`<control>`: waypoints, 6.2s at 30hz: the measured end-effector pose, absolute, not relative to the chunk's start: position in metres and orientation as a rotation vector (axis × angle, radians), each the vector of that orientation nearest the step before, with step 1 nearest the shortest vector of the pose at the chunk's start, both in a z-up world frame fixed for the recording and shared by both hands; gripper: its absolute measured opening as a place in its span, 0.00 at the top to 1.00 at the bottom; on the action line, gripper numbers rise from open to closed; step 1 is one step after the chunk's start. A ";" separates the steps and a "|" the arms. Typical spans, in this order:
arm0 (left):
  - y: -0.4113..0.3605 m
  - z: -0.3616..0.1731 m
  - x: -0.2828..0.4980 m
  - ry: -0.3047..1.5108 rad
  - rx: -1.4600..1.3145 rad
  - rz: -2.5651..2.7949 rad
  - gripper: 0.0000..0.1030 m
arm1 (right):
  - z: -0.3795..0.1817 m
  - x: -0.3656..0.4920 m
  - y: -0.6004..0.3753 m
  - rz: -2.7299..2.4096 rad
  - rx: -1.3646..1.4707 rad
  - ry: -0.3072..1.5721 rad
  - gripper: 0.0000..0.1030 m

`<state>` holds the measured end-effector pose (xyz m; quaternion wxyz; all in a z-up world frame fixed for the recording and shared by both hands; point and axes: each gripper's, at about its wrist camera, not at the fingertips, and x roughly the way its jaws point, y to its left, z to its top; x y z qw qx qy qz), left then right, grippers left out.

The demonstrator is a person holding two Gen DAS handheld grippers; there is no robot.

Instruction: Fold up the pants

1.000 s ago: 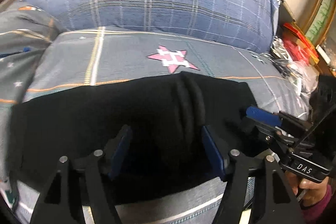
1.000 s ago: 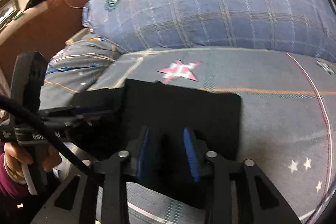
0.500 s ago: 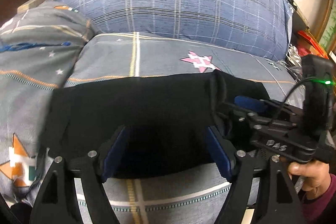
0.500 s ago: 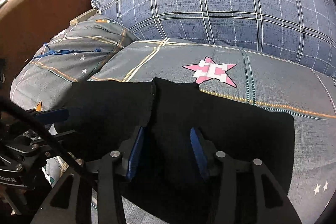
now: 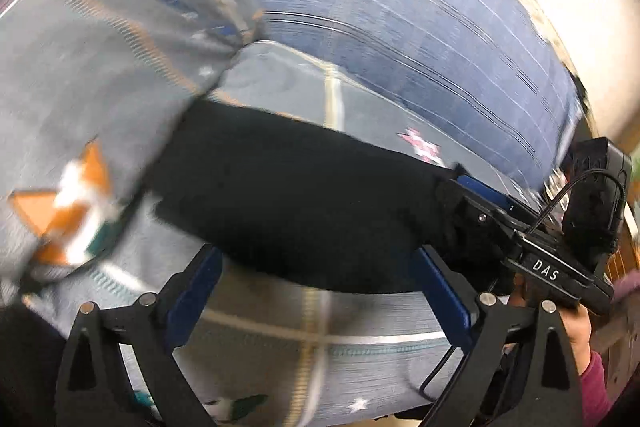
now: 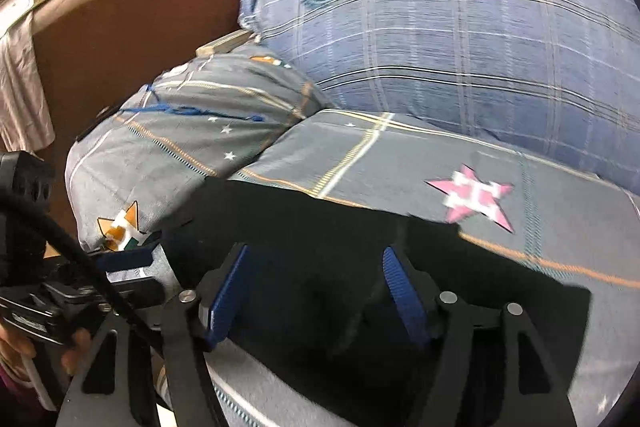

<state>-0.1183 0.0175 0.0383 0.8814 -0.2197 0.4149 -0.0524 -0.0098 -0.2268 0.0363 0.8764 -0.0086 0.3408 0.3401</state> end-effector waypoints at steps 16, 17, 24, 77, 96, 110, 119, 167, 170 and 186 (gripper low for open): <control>0.053 -0.001 -0.112 0.907 -0.603 -0.018 0.07 | 0.022 0.030 -0.151 0.842 -0.173 0.751 0.22; 0.053 0.000 -0.111 0.905 -0.597 -0.012 0.07 | 0.022 0.034 -0.147 0.849 -0.182 0.756 0.22; 0.056 -0.001 -0.106 0.908 -0.587 0.004 0.07 | 0.017 0.056 -0.122 0.872 -0.218 0.795 0.20; -0.079 0.113 -0.079 0.621 -0.302 -0.551 0.83 | 0.118 0.031 -0.274 0.985 0.115 0.590 0.86; -0.162 0.091 -0.037 0.740 0.084 -0.691 0.23 | 0.029 -0.018 -0.445 0.596 0.504 0.744 0.33; -0.146 0.061 0.016 0.841 -0.037 -0.517 0.23 | 0.010 -0.008 -0.375 0.567 0.267 0.792 0.89; -0.162 0.059 0.005 0.809 0.007 -0.493 0.19 | 0.019 -0.020 -0.412 0.454 0.264 0.784 0.91; -0.158 0.063 0.008 0.816 0.007 -0.318 0.09 | 0.030 -0.035 -0.377 0.380 0.152 0.750 0.33; -0.161 0.058 0.018 0.826 0.008 -0.317 0.09 | 0.028 -0.027 -0.379 0.376 0.161 0.746 0.31; -0.162 0.028 0.049 0.914 -0.079 -0.302 0.03 | 0.003 0.021 -0.372 0.416 0.144 0.775 0.15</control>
